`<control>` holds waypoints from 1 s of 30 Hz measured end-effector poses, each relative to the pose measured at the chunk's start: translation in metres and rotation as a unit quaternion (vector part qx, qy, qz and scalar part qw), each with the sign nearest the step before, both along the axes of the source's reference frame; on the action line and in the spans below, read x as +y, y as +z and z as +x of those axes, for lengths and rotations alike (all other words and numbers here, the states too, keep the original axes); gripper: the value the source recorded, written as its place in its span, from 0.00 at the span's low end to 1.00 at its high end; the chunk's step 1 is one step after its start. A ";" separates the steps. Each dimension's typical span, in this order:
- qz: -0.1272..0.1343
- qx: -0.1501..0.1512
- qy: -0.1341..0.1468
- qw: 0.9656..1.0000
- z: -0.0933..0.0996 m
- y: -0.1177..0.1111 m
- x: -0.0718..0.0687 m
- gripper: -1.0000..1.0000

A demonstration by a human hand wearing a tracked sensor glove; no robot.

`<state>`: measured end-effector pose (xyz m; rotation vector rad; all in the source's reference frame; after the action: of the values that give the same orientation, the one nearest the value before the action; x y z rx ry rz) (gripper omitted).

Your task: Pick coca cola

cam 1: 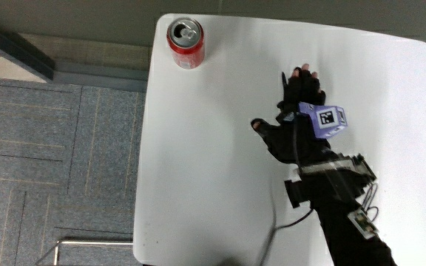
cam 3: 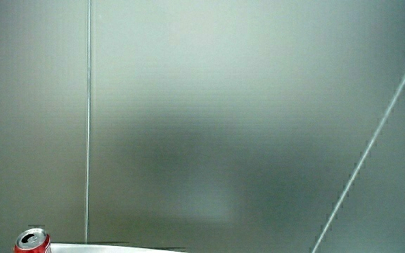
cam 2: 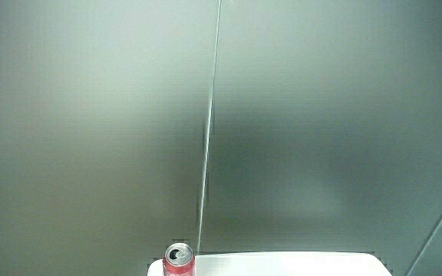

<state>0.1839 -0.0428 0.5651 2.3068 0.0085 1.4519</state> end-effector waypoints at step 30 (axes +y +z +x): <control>0.074 -0.159 -0.035 0.984 -0.056 0.020 -0.054 0.50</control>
<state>0.1278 -0.0964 0.5849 2.1333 -0.2780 1.8205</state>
